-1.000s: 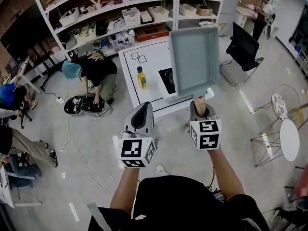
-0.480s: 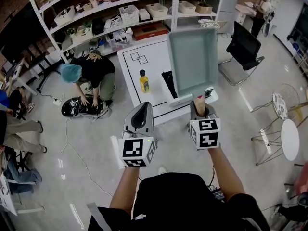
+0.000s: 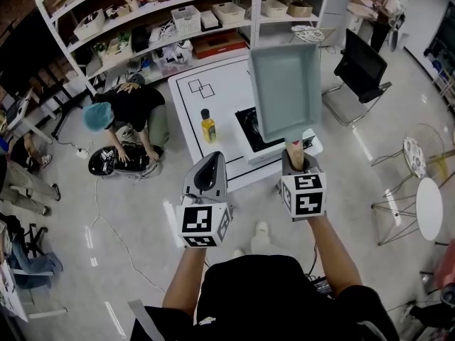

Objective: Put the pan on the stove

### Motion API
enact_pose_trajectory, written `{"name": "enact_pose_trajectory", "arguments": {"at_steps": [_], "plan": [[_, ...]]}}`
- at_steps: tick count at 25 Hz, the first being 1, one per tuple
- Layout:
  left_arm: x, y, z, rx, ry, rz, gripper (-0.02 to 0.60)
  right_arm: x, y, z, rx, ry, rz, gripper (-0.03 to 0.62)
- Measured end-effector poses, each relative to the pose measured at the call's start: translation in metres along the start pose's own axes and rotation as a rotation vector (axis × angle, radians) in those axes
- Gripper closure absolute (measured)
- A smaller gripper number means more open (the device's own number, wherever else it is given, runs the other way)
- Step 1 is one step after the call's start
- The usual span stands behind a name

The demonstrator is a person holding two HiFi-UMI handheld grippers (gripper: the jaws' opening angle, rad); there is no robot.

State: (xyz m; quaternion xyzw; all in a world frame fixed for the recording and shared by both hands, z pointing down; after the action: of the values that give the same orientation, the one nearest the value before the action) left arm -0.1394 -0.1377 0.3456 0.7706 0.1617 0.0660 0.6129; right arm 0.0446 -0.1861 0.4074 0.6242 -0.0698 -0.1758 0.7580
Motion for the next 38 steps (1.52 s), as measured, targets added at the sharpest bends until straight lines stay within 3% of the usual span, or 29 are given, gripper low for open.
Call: {"name": "enact_pose_trajectory", "arguments": {"at_steps": [17,38], "plan": [[-0.003,0.04,0.073,-0.046,-0.046,0.016,0.572,0.049,0.034,0.083,-0.122,-0.04,0.006,0.582],[-0.015,0.107,0.118,-0.162,-0.083,-0.019,0.572,0.068,0.122,0.151,-0.384,-0.083,0.016,0.582]]}}
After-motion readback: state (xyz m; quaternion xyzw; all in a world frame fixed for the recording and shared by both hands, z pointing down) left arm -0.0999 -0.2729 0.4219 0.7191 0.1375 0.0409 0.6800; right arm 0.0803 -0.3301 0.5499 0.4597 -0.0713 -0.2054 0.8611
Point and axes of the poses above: the fingertips, and each gripper's own axes: z forward along the fingers, x to its right, y out of its underside, the point moved 2 cm from there along -z, backward along the fingers, and after that the axes turned 14 degrees about x, right-handed, at the moved point
